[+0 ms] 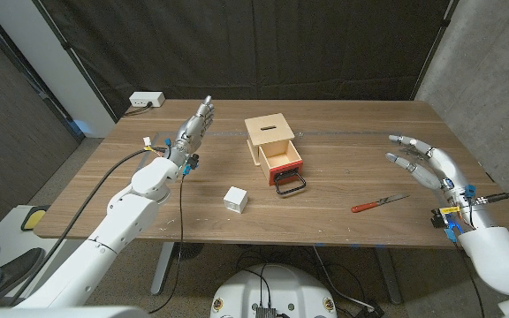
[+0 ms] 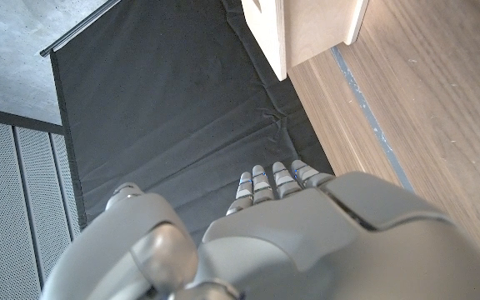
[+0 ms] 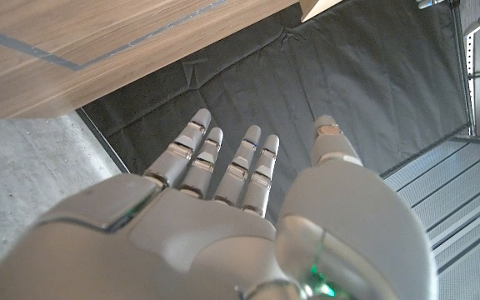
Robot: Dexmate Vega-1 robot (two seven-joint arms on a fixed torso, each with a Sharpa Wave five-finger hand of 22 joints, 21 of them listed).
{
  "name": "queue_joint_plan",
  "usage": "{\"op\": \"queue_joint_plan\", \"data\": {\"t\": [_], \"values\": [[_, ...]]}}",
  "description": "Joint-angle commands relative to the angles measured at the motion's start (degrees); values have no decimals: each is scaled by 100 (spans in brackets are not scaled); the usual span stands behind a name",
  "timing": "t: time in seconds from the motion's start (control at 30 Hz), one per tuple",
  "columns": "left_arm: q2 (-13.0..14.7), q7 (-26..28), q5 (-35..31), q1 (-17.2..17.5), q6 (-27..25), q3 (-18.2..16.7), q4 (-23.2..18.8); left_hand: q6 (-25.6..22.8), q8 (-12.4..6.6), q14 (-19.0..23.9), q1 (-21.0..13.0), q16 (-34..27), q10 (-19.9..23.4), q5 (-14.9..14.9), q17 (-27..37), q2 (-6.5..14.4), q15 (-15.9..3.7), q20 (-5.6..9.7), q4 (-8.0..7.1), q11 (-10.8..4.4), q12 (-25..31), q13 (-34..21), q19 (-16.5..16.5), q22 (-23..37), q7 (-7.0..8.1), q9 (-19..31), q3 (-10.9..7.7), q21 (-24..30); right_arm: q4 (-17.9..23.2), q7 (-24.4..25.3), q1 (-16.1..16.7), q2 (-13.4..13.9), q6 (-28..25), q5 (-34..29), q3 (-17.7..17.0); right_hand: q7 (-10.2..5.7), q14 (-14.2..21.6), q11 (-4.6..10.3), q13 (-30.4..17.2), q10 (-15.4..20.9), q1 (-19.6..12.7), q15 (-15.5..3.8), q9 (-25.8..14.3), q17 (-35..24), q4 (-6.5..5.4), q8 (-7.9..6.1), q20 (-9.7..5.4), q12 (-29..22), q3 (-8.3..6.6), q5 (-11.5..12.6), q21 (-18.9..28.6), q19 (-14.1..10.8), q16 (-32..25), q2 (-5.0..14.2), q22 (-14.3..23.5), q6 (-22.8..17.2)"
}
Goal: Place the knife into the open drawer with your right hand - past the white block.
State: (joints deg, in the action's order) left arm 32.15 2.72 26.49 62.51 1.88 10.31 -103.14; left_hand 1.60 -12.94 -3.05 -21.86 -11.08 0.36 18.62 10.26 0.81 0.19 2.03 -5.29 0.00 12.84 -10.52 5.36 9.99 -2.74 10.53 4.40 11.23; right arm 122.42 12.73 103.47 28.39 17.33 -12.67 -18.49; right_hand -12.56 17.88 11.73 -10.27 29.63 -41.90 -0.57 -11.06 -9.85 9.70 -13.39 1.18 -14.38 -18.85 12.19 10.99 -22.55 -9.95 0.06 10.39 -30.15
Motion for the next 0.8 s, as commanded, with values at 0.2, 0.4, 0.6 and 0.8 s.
{"op": "queue_joint_plan", "data": {"t": [0.2,0.4,0.6,0.8], "values": [[58,35,5,92,-52,-76,-99,-66,16,45,-2,5,88,-17,10,47,-14,65,-3,2,6,-20,78,28,-13,15,39,-17,328,-18,122,252,-655,-1109,-68,-13,-159,42,-18,13,-143,41,-11,-24,-33,-55,307,47,-40,37,-64,262,-4,-41,-3,-270],[78,69,7,158,-71,-115,-166,-70,24,58,-9,3,99,-23,9,55,-10,64,-2,4,2,-20,83,28,-7,15,44,-16,446,-185,163,391,-960,-1365,-118,-15,-148,41,-17,24,-225,-29,-7,-17,-11,-33,315,65,-55,44,-47,281,-22,-66,-4,-290],[89,214,-13,290,-134,-197,-337,-253,-18,181,-30,-28,251,-42,8,77,-33,99,0,-20,34,-19,69,29,41,15,62,-2,699,-557,299,597,-1456,-1753,-176,-19,-228,49,-22,14,-586,-132,-9,-42,-52,110,850,169,-150,28,141,-152,-63,126,-6,-246],[121,246,-4,334,-215,-243,-421,-288,-17,215,-41,-31,304,-50,7,85,-46,115,2,-64,42,-18,66,30,50,15,69,2,838,-591,376,651,-1678,-2118,-185,-19,-255,49,-27,23,-708,-98,-15,-36,-37,134,1011,193,-131,2,48,-14,-60,89,-12,-269]]}}
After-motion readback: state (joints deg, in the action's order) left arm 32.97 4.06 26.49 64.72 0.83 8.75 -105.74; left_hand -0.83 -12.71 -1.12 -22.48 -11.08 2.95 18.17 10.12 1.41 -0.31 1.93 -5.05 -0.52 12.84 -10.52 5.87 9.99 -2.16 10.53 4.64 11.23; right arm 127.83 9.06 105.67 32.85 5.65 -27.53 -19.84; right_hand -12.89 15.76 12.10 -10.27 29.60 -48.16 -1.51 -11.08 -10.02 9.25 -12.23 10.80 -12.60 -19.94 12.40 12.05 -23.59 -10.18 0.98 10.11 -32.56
